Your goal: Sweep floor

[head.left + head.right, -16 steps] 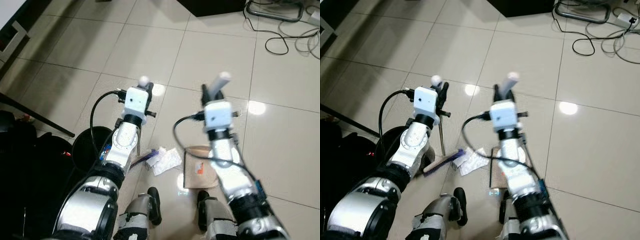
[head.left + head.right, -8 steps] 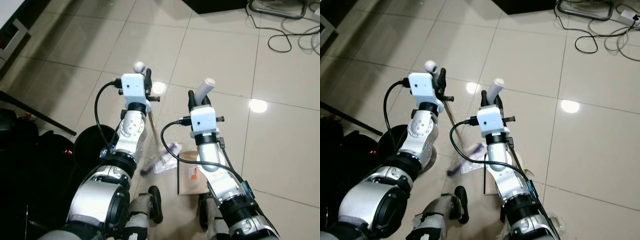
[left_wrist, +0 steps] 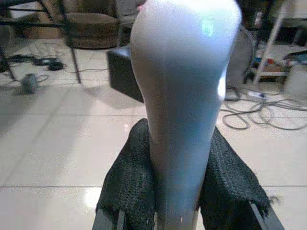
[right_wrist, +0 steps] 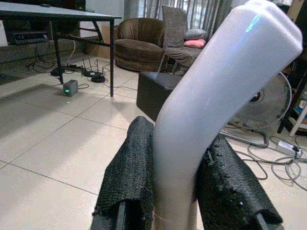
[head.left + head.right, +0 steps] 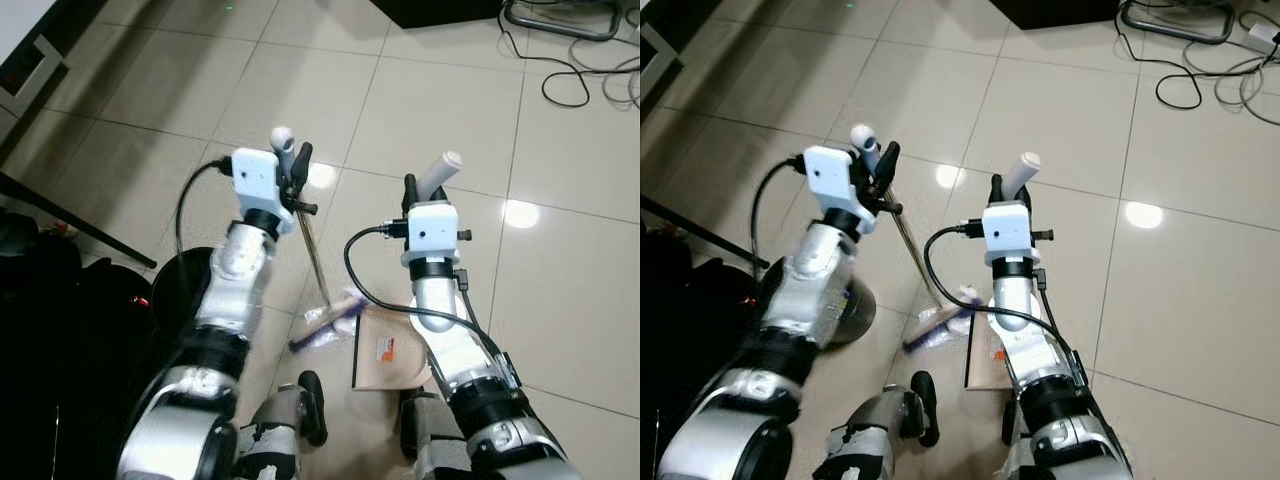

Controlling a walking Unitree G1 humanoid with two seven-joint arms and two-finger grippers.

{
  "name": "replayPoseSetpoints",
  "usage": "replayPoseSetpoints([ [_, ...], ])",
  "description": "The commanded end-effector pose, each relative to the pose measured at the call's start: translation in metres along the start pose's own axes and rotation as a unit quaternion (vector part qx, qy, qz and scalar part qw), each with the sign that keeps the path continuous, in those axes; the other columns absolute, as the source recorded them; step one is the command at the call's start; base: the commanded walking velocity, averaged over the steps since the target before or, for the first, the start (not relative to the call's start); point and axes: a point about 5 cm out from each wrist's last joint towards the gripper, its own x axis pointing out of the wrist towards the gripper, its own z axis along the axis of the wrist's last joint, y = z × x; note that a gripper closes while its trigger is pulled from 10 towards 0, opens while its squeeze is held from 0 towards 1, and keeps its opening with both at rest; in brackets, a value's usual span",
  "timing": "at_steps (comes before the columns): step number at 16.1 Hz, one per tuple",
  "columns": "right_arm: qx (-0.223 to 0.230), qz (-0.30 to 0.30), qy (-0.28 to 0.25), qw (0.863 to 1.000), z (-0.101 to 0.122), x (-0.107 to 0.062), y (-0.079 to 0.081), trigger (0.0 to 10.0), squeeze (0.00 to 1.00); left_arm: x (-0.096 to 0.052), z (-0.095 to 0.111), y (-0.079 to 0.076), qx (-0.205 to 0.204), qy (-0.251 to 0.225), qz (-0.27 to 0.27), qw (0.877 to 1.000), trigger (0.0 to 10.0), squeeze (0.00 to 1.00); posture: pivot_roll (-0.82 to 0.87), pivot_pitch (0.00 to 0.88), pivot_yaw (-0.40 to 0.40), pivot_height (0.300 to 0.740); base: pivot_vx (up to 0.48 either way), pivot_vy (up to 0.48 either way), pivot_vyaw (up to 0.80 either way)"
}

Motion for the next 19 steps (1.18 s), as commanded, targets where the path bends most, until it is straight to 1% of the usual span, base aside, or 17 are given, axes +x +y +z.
replayPoseSetpoints([
  [1, -0.009, 0.007, 0.051, 0.999, -0.019, -0.012, 0.000, 10.0, 0.00, -0.004, 0.008, 0.000, -0.013, 0.011, -0.057, 0.998, 10.0, 0.00, 0.12, 0.346, 0.152, 0.740, 0.000, 0.000, 0.00],
  [2, -0.011, 0.006, 0.053, 0.998, -0.021, -0.011, -0.003, 10.0, 0.00, -0.005, 0.017, -0.002, -0.022, 0.020, -0.110, 0.993, 10.0, 0.00, 0.12, 0.350, 0.150, 0.740, 0.000, 0.000, 0.00],
  [3, -0.011, 0.006, 0.055, 0.998, -0.022, -0.010, -0.004, 10.0, 0.00, -0.005, 0.021, -0.003, -0.030, 0.021, -0.130, 0.991, 10.0, 0.00, 0.12, 0.351, 0.149, 0.740, 0.000, 0.000, 0.00],
  [4, -0.012, 0.007, 0.056, 0.998, -0.023, -0.009, -0.005, 10.0, 0.00, -0.005, 0.037, -0.008, -0.064, 0.013, -0.176, 0.982, 10.0, 0.00, 0.13, 0.346, 0.145, 0.740, 0.000, 0.000, 0.00],
  [5, -0.012, 0.010, 0.056, 0.998, -0.023, -0.009, -0.005, 10.0, 0.00, -0.006, 0.045, -0.012, -0.084, 0.011, -0.208, 0.974, 10.0, 0.00, 0.12, 0.339, 0.142, 0.740, 0.000, 0.000, 0.00],
  [6, -0.014, 0.015, 0.057, 0.998, -0.024, -0.009, -0.005, 10.0, 0.00, -0.008, 0.051, -0.016, -0.094, 0.013, -0.247, 0.964, 10.0, 0.00, 0.12, 0.328, 0.140, 0.740, 0.000, 0.000, 0.00],
  [7, -0.014, 0.016, 0.058, 0.998, -0.024, -0.008, -0.005, 10.0, 0.00, -0.016, 0.049, -0.018, -0.063, 0.047, -0.311, 0.947, 10.0, 0.00, 0.13, 0.337, 0.143, 0.740, 0.000, 0.000, 0.00],
  [8, -0.014, 0.015, 0.059, 0.998, -0.025, -0.007, -0.006, 10.0, 0.00, -0.021, 0.049, -0.019, -0.061, 0.062, -0.343, 0.936, 10.0, 0.00, 0.12, 0.342, 0.141, 0.740, 0.000, 0.000, 0.00],
  [9, -0.014, 0.015, 0.059, 0.998, -0.026, -0.007, -0.006, 10.0, 0.00, -0.019, 0.055, -0.016, -0.067, 0.050, -0.338, 0.938, 10.0, 0.00, 0.12, 0.339, 0.142, 0.740, 0.000, 0.000, 0.00],
  [11, -0.014, 0.016, 0.058, 0.998, -0.026, -0.008, -0.006, 10.0, 0.00, -0.013, 0.064, -0.008, -0.062, 0.023, -0.308, 0.949, 10.0, 0.00, 0.12, 0.326, 0.143, 0.740, 0.000, 0.000, 0.00],
  [13, -0.014, 0.017, 0.060, 0.998, -0.028, -0.010, -0.007, 10.0, 0.00, -0.001, 0.075, 0.009, -0.016, -0.029, -0.234, 0.972, 10.0, 0.00, 0.12, 0.334, 0.145, 0.740, 0.000, 0.000, 0.00],
  [16, -0.014, 0.017, 0.062, 0.998, -0.030, -0.015, -0.007, 10.0, 0.00, -0.002, 0.071, 0.021, 0.032, -0.062, -0.178, 0.982, 10.0, 0.00, 0.12, 0.320, 0.146, 0.740, 0.000, 0.000, 0.00],
  [17, -0.014, 0.021, 0.064, 0.998, -0.031, -0.017, -0.006, 10.0, 0.00, -0.001, 0.069, 0.027, 0.044, -0.073, -0.147, 0.986, 10.0, 0.00, 0.11, 0.332, 0.150, 0.740, 0.000, 0.000, 0.00],
  [18, -0.014, 0.027, 0.068, 0.997, -0.032, -0.021, -0.002, 10.0, 0.00, 0.000, 0.064, 0.037, 0.063, -0.078, -0.103, 0.990, 10.0, 0.00, 0.12, 0.339, 0.148, 0.740, 0.000, 0.000, 0.00],
  [19, -0.013, 0.028, 0.069, 0.997, -0.032, -0.022, -0.001, 10.0, 0.00, 0.000, 0.060, 0.039, 0.084, -0.070, -0.090, 0.990, 10.0, 0.00, 0.12, 0.335, 0.149, 0.740, 0.000, 0.000, 0.00],
])
